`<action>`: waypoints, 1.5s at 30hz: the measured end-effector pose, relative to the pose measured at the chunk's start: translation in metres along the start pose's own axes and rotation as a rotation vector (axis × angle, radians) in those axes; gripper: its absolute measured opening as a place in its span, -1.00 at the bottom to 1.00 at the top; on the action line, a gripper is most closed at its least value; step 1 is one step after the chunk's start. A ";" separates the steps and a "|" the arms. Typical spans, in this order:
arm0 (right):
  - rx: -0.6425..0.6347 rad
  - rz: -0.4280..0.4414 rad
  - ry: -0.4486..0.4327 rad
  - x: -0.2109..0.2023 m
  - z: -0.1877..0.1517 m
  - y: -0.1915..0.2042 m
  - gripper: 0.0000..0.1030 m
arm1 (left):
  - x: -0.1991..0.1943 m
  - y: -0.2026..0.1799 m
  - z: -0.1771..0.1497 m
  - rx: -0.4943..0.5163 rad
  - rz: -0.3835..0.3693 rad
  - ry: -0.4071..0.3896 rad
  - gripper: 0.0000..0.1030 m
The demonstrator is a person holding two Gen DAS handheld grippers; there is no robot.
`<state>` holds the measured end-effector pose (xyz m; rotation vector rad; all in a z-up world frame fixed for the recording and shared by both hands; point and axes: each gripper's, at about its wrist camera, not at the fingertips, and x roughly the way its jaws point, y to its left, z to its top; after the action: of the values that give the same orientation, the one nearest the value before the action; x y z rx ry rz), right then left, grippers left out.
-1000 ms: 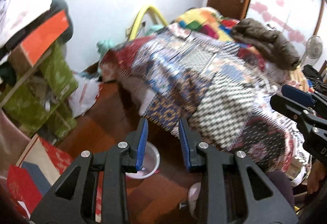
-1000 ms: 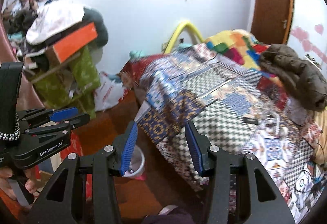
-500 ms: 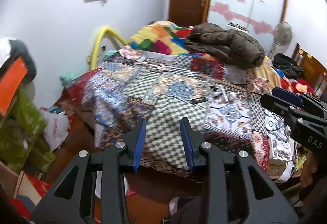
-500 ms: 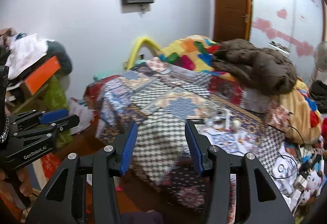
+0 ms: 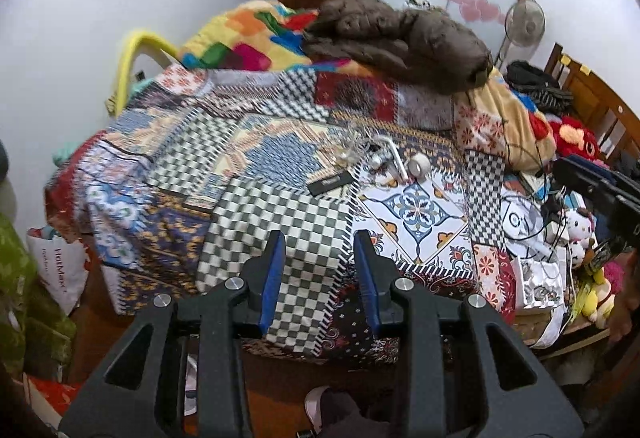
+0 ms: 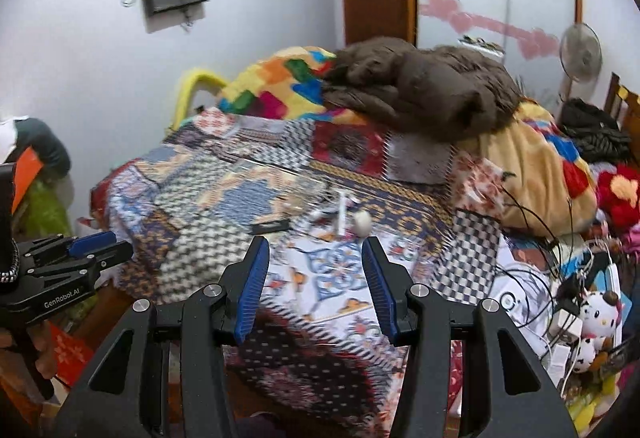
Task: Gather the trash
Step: 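Move both open grippers back over the bed, then grasp the white tape roll with the right gripper while the left gripper grasps the black card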
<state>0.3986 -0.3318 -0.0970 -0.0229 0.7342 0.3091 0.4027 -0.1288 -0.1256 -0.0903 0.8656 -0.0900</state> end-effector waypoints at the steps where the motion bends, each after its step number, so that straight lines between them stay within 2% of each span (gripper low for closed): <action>1: 0.006 -0.009 0.013 0.007 0.000 -0.007 -0.13 | 0.008 -0.001 0.001 0.001 -0.006 0.013 -0.33; 8: 0.055 -0.040 0.099 0.054 -0.005 -0.045 -0.13 | 0.076 -0.004 0.021 0.037 -0.030 0.102 -0.33; 12: 0.070 -0.024 0.147 0.084 -0.005 -0.059 -0.13 | 0.119 -0.001 0.031 0.047 -0.062 0.146 -0.33; 19: 0.077 0.020 0.201 0.133 -0.001 -0.070 -0.13 | 0.190 0.011 0.049 0.091 -0.071 0.196 -0.33; 24: 0.076 0.049 0.236 0.165 0.003 -0.075 -0.13 | 0.221 0.015 0.060 0.123 -0.096 0.209 -0.33; 26: 0.083 0.058 0.245 0.177 0.005 -0.076 -0.13 | 0.230 0.013 0.063 0.142 -0.096 0.204 -0.32; 28: 0.084 0.066 0.248 0.186 0.007 -0.075 -0.13 | 0.237 0.012 0.065 0.159 -0.102 0.191 -0.10; 30: 0.078 0.066 0.247 0.194 0.009 -0.074 -0.13 | 0.243 0.011 0.067 0.165 -0.108 0.176 -0.02; 36: 0.070 0.057 0.265 0.218 0.013 -0.076 -0.14 | 0.262 -0.001 0.064 0.224 -0.121 0.223 -0.01; 41: 0.118 0.099 0.297 0.232 0.013 -0.085 -0.31 | 0.258 -0.006 0.064 0.238 -0.135 0.239 -0.01; 44: 0.134 0.112 0.308 0.236 0.012 -0.087 -0.47 | 0.254 -0.018 0.057 0.306 -0.101 0.248 -0.01; 45: 0.136 0.117 0.310 0.237 0.011 -0.086 -0.49 | 0.252 -0.021 0.055 0.310 -0.111 0.257 -0.02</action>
<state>0.5962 -0.3491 -0.2529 0.1030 1.0651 0.3710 0.6064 -0.1767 -0.2785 0.1675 1.0932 -0.3448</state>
